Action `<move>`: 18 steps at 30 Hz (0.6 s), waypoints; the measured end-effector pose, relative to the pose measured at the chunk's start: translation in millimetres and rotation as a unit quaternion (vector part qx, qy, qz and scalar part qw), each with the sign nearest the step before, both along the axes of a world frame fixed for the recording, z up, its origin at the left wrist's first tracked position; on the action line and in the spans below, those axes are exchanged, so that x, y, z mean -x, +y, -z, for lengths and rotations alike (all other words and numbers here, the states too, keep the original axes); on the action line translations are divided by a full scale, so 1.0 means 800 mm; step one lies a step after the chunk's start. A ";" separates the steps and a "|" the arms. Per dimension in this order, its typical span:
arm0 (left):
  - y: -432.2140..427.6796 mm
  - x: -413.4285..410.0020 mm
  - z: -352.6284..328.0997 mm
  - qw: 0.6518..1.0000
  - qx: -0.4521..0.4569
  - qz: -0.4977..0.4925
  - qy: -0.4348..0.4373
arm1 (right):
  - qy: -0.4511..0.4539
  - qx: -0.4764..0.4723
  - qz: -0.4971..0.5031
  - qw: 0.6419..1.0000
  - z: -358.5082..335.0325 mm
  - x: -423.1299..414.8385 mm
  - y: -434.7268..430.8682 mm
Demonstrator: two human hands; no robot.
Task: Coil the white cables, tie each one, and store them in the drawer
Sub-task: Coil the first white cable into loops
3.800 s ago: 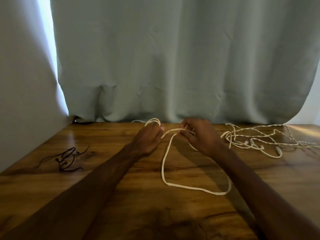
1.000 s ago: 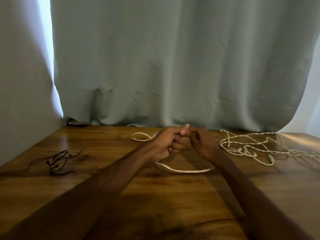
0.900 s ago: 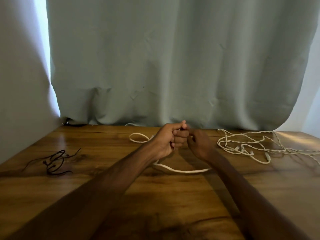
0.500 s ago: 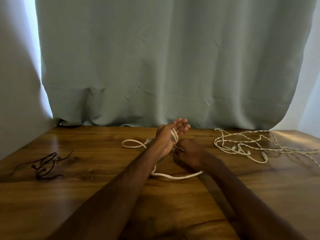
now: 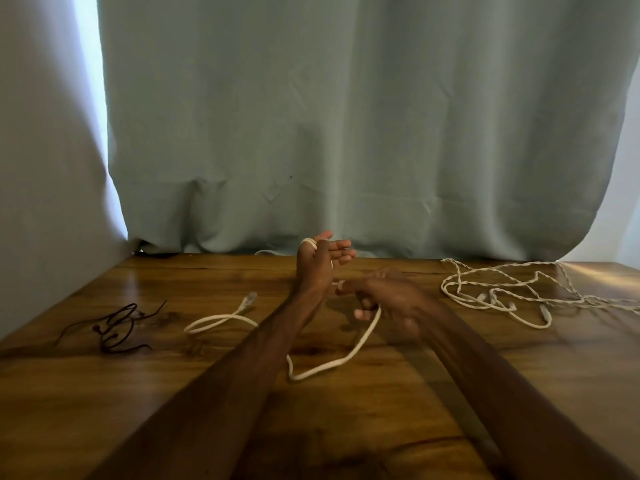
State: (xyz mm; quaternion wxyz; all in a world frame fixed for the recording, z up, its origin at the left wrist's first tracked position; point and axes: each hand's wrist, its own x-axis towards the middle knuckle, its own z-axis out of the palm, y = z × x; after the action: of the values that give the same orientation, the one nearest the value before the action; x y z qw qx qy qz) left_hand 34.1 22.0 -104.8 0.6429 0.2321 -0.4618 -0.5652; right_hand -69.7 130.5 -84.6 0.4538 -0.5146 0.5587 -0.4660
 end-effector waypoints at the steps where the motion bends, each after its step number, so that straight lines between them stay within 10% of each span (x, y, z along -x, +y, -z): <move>1: -0.001 -0.003 0.003 1.000 0.012 -0.015 -0.014 | -0.062 -0.024 0.005 0.998 -0.002 0.000 0.001; 8: -0.006 -0.015 0.008 0.996 0.036 -0.040 -0.072 | -0.080 -0.026 0.041 0.996 -0.019 0.012 0.005; 18: 0.004 -0.004 0.013 0.990 0.030 -0.044 -0.130 | 0.374 0.125 -0.083 0.915 -0.023 0.018 0.016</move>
State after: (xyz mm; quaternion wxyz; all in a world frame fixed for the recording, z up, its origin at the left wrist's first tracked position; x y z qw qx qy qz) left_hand 37.2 25.0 -115.0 0.6086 0.3043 -0.5473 -0.4873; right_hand -84.4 143.6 -65.9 0.1809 -0.7483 0.5800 -0.2661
